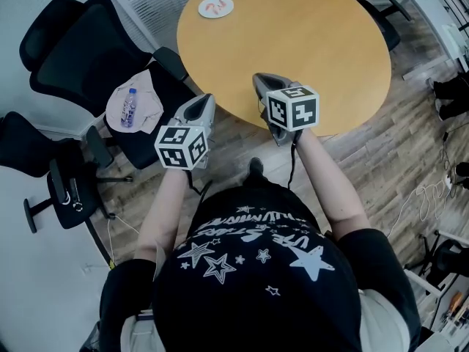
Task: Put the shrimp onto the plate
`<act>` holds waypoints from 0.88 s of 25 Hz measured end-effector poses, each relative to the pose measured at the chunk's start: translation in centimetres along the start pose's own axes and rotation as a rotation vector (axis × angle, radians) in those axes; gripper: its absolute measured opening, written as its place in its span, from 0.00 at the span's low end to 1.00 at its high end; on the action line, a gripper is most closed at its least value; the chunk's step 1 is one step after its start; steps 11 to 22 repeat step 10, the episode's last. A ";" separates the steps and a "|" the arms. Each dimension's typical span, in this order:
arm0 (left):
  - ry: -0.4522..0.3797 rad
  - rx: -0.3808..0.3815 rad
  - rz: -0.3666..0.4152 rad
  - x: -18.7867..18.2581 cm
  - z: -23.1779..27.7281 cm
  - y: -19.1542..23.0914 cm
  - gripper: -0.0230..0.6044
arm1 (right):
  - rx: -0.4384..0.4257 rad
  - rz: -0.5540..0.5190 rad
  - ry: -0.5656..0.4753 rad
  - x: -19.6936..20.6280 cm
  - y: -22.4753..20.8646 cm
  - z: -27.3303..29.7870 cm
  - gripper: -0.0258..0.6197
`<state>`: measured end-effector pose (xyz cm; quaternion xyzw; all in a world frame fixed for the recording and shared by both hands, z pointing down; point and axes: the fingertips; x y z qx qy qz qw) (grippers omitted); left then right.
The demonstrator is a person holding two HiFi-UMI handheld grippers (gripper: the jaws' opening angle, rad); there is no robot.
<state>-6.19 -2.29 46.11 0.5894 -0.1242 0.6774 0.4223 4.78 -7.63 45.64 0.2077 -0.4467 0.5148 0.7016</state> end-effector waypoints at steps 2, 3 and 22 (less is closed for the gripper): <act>-0.005 0.008 0.003 0.2 -0.6 -0.8 0.04 | 0.009 0.002 -0.004 0.4 0.1 -1.2 0.04; -0.007 0.011 0.004 0.2 -0.9 -1.1 0.04 | 0.012 0.004 -0.005 0.6 0.3 -1.7 0.04; -0.014 0.026 0.004 1.4 -3.2 -3.3 0.04 | 0.018 0.009 -0.001 2.5 2.0 -4.7 0.04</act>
Point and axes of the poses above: the fingertips, and each gripper's own axes: z forward along the fingers, y to its left, x out of its underside, and after that the axes turned 15 degrees about x, right-handed
